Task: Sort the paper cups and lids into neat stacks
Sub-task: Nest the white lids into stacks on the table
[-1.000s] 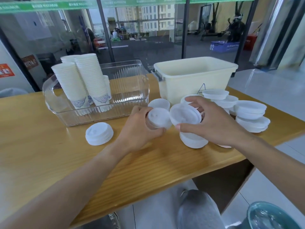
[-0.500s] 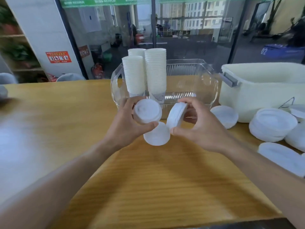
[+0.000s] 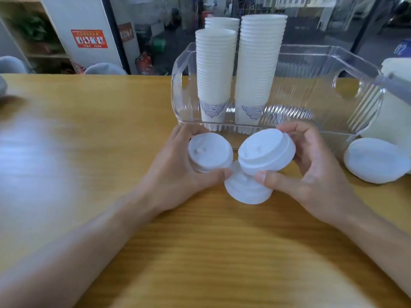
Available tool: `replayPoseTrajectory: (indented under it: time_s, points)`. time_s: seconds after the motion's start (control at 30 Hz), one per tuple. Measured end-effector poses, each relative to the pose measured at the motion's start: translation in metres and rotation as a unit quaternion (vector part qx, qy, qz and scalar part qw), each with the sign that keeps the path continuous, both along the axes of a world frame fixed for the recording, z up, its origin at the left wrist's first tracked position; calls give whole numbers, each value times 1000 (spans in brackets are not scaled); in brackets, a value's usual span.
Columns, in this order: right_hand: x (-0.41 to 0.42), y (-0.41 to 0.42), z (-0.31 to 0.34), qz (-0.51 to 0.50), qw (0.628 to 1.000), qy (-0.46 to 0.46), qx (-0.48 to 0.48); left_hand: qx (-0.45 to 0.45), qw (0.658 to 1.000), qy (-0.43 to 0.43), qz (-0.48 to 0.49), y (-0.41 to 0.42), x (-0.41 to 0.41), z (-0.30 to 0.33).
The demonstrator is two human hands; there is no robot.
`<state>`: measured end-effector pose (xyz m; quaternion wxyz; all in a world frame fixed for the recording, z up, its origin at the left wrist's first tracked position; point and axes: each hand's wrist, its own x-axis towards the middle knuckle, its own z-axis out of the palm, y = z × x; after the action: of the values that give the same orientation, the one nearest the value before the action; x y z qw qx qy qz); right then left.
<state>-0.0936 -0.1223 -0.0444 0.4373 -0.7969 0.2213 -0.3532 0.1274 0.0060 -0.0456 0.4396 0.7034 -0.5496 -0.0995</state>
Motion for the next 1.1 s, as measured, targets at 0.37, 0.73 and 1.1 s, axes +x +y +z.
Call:
replayPoseTrajectory:
  time_s: [0.37, 0.73, 1.1]
  points:
    - [-2, 2, -1, 41, 998, 37, -10, 139, 988, -66, 27, 3, 9, 3]
    - [2, 5, -6, 17, 997, 80, 1, 221, 968, -96, -72, 6, 30, 13]
    - [9, 22, -6, -22, 979, 180, -91, 8, 999, 7, -43, 1, 20, 2]
